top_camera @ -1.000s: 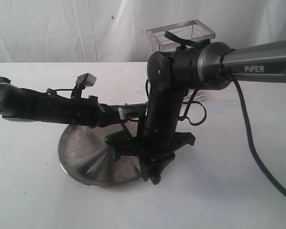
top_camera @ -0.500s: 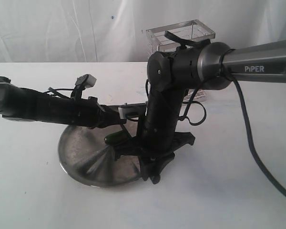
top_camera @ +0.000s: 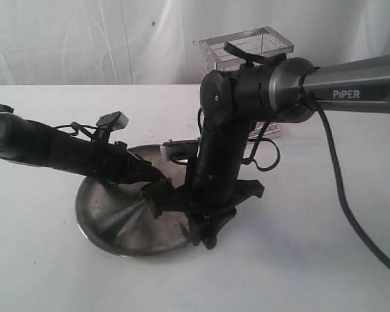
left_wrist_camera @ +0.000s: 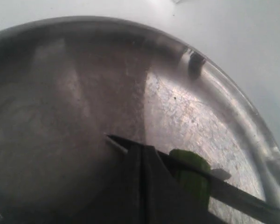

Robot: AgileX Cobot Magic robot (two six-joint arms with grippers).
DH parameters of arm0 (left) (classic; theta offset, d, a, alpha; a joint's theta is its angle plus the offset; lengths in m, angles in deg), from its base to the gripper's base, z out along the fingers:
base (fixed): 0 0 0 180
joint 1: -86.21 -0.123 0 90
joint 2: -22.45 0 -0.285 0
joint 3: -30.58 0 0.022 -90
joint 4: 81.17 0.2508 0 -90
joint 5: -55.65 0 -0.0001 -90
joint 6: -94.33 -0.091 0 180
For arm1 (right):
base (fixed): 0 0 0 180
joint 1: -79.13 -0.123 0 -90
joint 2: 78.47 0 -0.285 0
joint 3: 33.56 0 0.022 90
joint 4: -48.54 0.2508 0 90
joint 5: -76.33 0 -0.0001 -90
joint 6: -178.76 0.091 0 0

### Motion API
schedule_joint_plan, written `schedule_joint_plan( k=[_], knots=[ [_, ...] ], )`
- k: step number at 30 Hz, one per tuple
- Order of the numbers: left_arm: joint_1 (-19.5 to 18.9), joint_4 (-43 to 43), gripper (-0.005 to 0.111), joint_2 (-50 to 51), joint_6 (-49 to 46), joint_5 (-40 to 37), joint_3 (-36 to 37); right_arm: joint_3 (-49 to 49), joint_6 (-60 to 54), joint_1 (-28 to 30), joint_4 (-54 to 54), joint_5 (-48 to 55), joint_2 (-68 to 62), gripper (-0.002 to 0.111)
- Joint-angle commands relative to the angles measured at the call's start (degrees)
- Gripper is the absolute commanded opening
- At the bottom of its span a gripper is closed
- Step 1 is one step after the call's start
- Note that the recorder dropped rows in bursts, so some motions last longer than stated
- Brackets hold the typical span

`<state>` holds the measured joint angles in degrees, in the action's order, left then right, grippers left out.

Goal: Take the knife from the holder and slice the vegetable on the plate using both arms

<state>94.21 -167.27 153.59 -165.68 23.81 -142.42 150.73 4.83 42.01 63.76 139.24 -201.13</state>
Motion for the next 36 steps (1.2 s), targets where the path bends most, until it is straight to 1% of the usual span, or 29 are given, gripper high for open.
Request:
schedule_joint_plan(
  k=[1, 4, 7, 11, 16, 21, 24, 25, 27, 30, 36],
  knots=[
    [0.1, 2.8, 0.0, 0.0, 2.0, -0.1, 0.5, -0.3, 0.1, 0.1, -0.2, 0.1, -1.1, 0.0],
    [0.1, 3.1, 0.0, 0.0, 2.0, 0.0, 0.5, -0.3, 0.1, 0.1, 0.5, -0.5, -2.3, 0.0],
    [0.1, -0.3, 0.0, -0.4, 2.0, 0.0, 0.5, -0.3, 0.1, 0.1, 0.5, -0.3, -2.4, 0.0],
    [0.0, -0.4, 0.0, -4.4, 2.0, 2.5, 0.5, -0.3, 0.1, 0.1, 0.6, 0.2, -2.4, 0.0],
    [0.0, -0.8, 0.0, -7.3, 2.0, 2.6, 0.5, -0.3, 0.1, 0.1, 0.6, 0.2, -2.4, 0.0],
    [0.3, -1.6, 0.0, -6.7, 2.0, 2.1, 0.5, -0.3, 0.1, 0.1, 0.7, 0.2, -2.4, 0.0],
    [0.3, -5.7, 0.0, -5.9, 1.2, 0.5, 0.5, -0.3, 0.1, 0.1, 0.7, 0.2, -2.4, 0.0],
    [0.5, -7.0, 0.0, -5.7, -0.4, 0.4, 0.5, -0.3, 0.1, 0.1, 0.7, 0.2, -2.4, 0.0],
    [0.8, -7.3, 0.0, -5.7, -2.5, 1.3, 0.5, -0.3, 0.1, 0.1, 0.8, 0.1, -2.4, 0.0],
    [1.4, -7.8, 0.0, -5.7, -3.1, 2.9, 0.5, -0.3, 0.1, 0.1, 0.6, -0.2, -2.4, 0.0],
    [1.4, -8.6, 0.0, -3.9, -4.0, -0.1, -0.5, -0.3, 0.1, 0.1, 0.6, -0.5, -2.4, 0.0]
  ],
)
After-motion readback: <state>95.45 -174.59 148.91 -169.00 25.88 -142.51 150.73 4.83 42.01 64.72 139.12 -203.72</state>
